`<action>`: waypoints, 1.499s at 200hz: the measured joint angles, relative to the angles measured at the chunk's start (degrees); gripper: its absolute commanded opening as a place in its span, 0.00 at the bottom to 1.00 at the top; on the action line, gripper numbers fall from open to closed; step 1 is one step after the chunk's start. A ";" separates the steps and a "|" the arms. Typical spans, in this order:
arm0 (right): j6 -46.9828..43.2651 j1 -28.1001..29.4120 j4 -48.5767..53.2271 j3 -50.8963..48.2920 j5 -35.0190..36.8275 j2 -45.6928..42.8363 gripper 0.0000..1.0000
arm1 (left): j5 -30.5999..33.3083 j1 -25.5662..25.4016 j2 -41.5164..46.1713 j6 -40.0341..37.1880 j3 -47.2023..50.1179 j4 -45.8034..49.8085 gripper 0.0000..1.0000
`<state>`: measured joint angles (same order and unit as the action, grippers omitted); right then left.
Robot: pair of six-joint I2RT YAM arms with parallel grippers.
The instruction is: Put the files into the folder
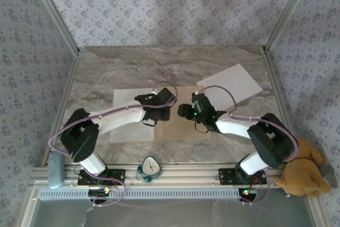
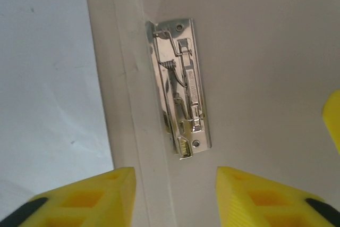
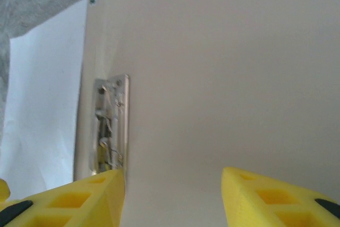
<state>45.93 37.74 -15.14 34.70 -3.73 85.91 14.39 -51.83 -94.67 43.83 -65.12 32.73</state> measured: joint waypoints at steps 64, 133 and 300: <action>0.94 -2.54 -3.04 -5.66 -0.68 -0.09 0.49 | 3.34 -2.56 -7.93 5.25 -3.82 1.86 0.27; 1.49 -4.42 -7.89 -6.38 -2.47 1.64 0.48 | 4.09 -2.91 -10.56 8.68 -4.81 3.23 0.23; 1.49 -4.48 -8.79 -6.82 -2.73 1.64 0.47 | 4.09 -3.17 -11.63 9.86 -4.96 3.30 0.20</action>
<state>47.42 33.26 -23.92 27.88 -6.46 87.55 18.48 -55.00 -106.30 53.69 -70.08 36.03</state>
